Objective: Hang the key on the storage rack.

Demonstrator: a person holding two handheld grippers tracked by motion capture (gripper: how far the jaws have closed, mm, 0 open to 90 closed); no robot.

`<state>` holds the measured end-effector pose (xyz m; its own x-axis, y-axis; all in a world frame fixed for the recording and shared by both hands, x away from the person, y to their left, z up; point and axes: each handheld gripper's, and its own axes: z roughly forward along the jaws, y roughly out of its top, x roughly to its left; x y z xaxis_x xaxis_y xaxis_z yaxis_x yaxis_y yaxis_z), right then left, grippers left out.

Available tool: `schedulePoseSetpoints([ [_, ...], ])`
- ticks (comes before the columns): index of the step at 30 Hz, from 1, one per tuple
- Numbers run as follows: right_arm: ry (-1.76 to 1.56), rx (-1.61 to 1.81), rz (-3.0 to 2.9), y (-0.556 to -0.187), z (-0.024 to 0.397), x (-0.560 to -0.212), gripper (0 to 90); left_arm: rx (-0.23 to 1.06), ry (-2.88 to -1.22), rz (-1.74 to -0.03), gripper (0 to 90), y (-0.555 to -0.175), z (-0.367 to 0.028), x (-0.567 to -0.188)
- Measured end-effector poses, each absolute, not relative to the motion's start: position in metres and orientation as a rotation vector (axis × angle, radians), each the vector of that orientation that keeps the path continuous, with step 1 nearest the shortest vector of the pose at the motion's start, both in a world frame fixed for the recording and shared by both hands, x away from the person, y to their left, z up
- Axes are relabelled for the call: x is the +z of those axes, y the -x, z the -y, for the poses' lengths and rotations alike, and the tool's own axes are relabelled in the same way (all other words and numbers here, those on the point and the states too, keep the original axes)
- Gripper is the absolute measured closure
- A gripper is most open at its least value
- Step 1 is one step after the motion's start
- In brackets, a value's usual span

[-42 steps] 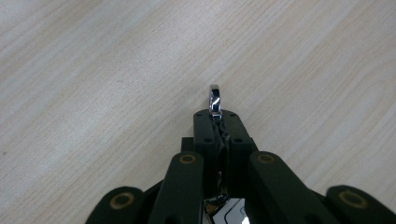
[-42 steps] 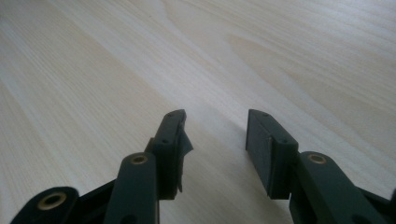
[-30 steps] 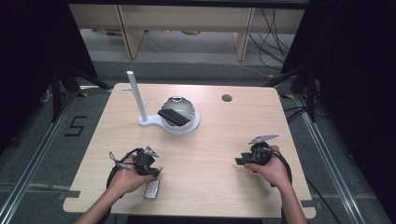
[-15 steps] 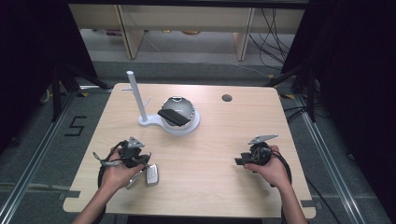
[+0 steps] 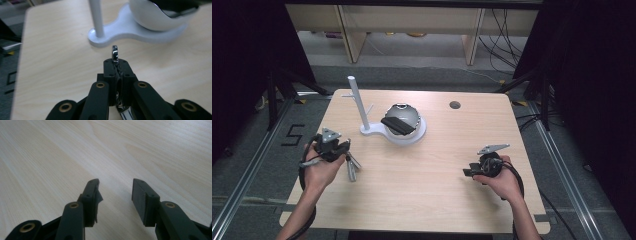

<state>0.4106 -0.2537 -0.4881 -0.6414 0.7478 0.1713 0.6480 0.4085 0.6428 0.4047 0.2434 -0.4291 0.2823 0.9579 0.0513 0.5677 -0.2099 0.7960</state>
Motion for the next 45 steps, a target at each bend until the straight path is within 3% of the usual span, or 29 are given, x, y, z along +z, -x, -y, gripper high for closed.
schedulePoseSetpoints([
  [9, -1.267, 1.027, -2.528, -0.41, 0.254, -0.487, 58.0, 0.926, -1.739, -1.428, 86.7, -0.432, -0.26, -0.404],
  [23, -1.28, 1.051, -2.526, -0.409, 0.252, -0.489, 57.9, 1.047, -1.639, -1.425, 86.7, -0.462, -0.249, -0.379],
  [45, -1.294, 1.036, -2.533, -0.41, 0.253, -0.492, 57.5, 1.086, -1.618, -1.415, 86.6, -0.472, -0.236, -0.375],
])
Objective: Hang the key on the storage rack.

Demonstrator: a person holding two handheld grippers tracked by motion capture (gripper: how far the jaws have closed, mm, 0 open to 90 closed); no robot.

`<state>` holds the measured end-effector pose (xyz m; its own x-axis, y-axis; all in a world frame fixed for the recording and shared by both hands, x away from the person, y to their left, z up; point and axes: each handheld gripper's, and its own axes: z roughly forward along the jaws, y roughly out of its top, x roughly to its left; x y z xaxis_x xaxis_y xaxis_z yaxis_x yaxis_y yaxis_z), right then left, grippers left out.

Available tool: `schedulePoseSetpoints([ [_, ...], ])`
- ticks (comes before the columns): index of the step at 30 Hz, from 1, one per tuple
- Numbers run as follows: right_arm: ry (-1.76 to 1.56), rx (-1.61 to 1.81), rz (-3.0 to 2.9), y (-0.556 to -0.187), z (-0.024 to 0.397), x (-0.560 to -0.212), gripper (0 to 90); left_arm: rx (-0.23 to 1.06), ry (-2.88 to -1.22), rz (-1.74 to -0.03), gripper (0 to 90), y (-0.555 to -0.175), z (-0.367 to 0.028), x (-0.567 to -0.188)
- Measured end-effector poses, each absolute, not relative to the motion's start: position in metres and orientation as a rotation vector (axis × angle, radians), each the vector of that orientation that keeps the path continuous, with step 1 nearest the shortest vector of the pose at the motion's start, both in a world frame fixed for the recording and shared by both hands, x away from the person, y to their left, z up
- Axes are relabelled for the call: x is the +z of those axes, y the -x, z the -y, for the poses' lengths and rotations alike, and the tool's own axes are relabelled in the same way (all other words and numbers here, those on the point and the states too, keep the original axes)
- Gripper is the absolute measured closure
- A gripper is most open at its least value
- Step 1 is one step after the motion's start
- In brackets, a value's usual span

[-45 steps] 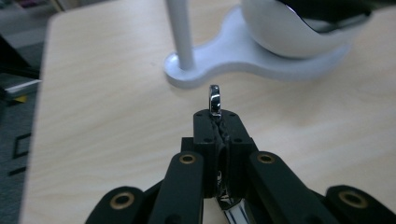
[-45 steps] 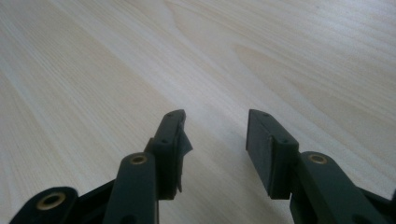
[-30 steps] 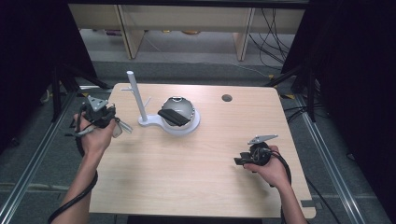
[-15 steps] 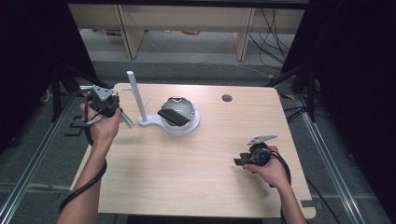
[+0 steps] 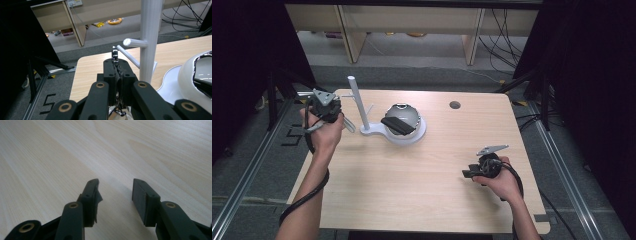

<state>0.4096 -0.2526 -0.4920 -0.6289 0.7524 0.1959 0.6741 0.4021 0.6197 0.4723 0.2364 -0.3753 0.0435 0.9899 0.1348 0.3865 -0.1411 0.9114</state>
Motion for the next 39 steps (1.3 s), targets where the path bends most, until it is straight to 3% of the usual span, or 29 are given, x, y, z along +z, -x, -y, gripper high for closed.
schedulePoseSetpoints([
  [39, -1.283, 1.025, -2.556, -0.41, 0.253, -0.495, 57.5, 1.221, -1.651, -1.346, 83.5, -0.471, -0.212, -0.376],
])
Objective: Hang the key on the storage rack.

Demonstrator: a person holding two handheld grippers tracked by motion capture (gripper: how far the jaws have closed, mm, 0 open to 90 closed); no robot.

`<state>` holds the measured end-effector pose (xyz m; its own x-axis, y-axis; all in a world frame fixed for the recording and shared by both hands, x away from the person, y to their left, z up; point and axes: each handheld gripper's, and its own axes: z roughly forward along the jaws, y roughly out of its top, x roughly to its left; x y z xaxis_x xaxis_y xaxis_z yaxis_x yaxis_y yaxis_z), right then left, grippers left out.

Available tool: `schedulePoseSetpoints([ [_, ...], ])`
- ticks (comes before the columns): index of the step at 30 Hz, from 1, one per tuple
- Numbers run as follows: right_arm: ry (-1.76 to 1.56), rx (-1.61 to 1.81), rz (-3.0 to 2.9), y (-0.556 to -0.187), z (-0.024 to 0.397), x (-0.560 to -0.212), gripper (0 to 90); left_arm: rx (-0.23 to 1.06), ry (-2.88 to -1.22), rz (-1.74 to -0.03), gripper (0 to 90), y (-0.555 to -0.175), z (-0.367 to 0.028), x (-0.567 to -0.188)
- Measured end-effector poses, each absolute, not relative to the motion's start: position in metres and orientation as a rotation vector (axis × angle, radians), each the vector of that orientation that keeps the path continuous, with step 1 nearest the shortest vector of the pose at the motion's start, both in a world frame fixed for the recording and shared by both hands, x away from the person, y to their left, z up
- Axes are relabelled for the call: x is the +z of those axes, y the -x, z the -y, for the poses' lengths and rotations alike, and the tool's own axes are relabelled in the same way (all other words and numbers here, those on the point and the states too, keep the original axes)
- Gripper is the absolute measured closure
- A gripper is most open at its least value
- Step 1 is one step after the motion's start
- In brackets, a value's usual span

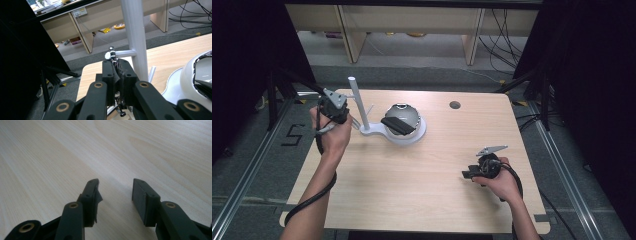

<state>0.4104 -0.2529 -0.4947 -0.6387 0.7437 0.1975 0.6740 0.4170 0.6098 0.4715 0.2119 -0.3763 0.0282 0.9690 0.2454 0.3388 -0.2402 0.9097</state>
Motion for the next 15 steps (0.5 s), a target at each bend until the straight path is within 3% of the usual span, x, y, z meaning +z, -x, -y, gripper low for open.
schedulePoseSetpoints([
  [15, -1.276, 1.026, -2.554, -0.4104, 0.2534, -0.4941, 57.3, 1.108, -1.656, -1.314, 74.1, -0.4641, -0.2106, -0.3855],
])
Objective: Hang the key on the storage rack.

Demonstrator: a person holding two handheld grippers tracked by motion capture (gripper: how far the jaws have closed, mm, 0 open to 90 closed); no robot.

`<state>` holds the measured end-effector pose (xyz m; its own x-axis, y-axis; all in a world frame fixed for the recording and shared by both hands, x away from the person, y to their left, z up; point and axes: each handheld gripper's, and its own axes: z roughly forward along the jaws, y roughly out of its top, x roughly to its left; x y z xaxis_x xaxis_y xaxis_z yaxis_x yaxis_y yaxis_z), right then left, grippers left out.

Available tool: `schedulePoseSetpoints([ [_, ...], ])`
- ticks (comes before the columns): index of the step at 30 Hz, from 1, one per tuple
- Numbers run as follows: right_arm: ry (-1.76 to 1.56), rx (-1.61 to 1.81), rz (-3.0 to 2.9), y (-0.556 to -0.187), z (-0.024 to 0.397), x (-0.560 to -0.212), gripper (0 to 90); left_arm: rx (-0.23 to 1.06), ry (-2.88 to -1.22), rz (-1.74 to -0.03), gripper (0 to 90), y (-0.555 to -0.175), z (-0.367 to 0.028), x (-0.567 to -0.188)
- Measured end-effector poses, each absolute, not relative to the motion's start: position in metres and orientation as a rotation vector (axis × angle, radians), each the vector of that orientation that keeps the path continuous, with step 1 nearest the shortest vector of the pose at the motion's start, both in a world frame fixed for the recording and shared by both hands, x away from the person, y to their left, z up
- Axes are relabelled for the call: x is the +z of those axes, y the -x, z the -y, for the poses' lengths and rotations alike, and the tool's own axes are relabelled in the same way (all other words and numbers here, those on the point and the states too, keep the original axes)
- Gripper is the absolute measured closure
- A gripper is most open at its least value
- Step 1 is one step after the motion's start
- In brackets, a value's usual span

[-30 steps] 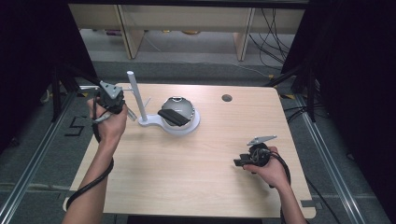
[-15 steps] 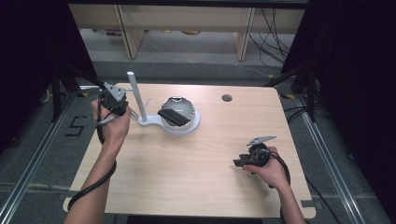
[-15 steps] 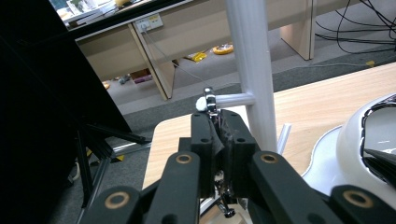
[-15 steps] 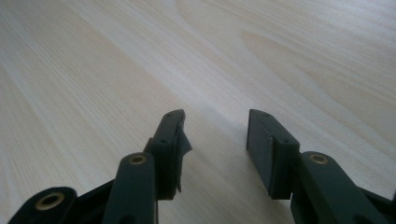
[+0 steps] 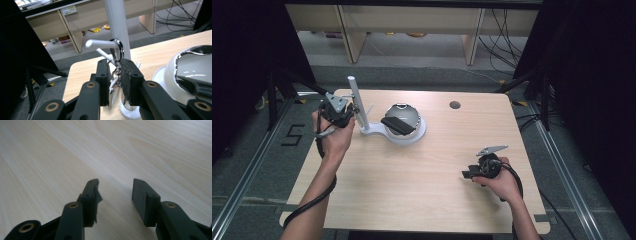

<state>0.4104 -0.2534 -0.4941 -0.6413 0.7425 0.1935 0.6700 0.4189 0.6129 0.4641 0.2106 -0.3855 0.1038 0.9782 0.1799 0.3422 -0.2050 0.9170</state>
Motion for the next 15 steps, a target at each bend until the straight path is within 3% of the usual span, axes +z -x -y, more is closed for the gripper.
schedulePoseSetpoints([
  [15, -1.284, 1.022, -2.542, -0.409, 0.256, -0.492, 56.7, 1.013, -1.673, -1.294, 62.7, -0.439, -0.23, -0.402],
])
